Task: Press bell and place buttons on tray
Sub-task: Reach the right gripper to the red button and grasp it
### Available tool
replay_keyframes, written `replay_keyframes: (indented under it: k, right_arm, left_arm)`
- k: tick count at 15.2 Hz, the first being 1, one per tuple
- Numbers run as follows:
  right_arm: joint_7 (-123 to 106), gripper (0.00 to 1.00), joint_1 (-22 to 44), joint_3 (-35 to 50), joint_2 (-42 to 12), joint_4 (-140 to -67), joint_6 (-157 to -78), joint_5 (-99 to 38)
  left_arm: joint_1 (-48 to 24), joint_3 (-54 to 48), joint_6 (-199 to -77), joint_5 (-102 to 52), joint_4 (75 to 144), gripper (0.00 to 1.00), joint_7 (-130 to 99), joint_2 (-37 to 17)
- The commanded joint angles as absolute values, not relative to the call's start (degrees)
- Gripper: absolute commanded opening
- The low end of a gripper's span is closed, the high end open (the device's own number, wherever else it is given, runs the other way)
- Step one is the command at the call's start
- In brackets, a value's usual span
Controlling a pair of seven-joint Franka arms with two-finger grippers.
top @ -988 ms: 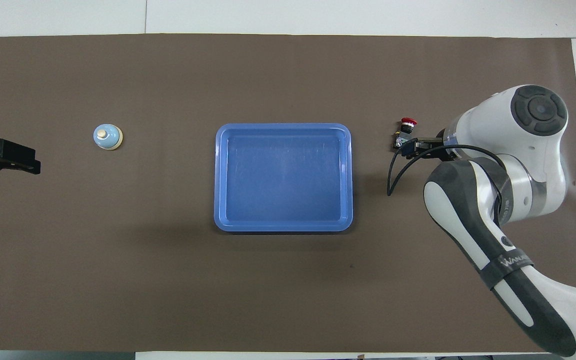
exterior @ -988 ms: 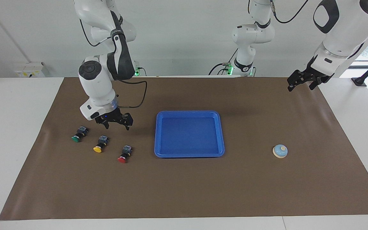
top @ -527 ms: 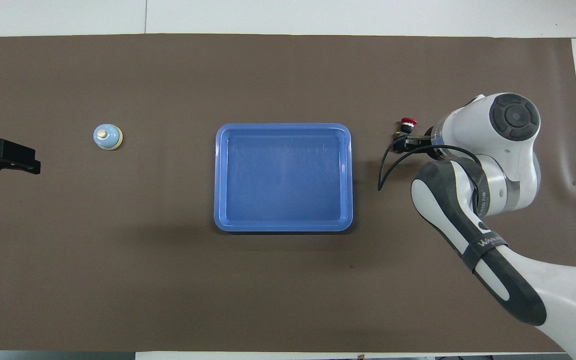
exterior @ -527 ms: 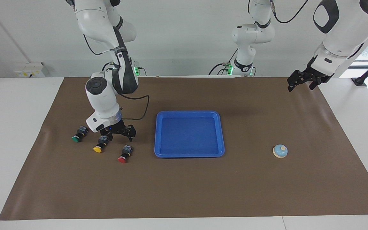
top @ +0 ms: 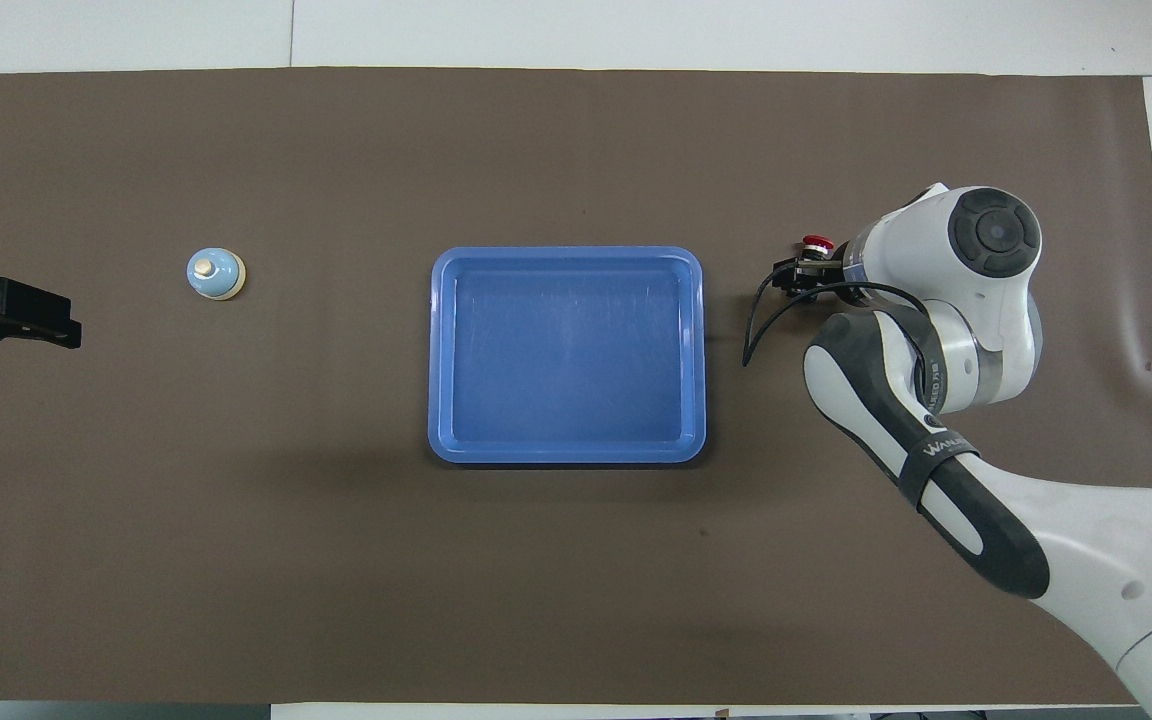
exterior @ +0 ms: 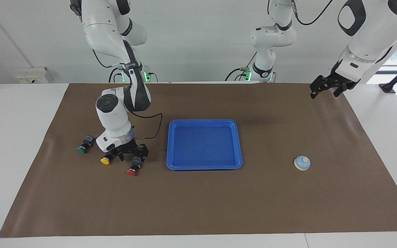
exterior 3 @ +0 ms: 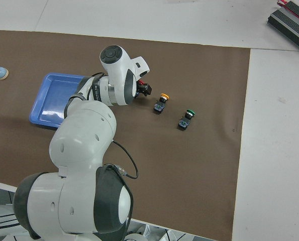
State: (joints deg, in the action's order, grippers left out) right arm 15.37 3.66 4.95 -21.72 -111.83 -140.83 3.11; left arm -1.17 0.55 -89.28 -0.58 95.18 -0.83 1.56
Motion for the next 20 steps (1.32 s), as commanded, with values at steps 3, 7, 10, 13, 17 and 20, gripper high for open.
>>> replay_keyframes:
  k: [3,7,10,13,17,20]
  right_arm:
    - [16.26,1.00,3.52,5.27,-23.64,-110.92,-143.17,5.36]
    - [16.44,0.36,3.69,5.27,-23.73,-111.00,-142.74,5.36]
    - [16.26,0.00,3.78,5.27,-23.73,-111.09,-142.65,5.36]
    - [16.17,0.00,3.69,5.27,-23.56,-110.66,-142.30,5.36]
    - [16.43,0.00,6.58,5.27,-22.76,-103.22,-131.44,4.84]
    - [18.09,0.00,11.06,5.27,-22.59,-95.73,-121.31,4.13]
  left_arm:
    - [-1.32,0.62,-89.47,0.00,96.33,1.00,-1.49,2.90]
    - [-1.32,0.62,-89.47,0.00,96.33,1.00,-1.49,2.90]
    - [-1.32,0.62,-89.47,0.00,96.33,1.00,-1.49,2.90]
    - [-1.32,0.62,-89.47,0.00,96.33,1.00,-1.49,2.90]
    - [-1.32,0.62,-89.47,0.00,96.33,1.00,-1.49,2.90]
    - [-1.32,0.62,-89.47,0.00,96.33,1.00,-1.49,2.90]
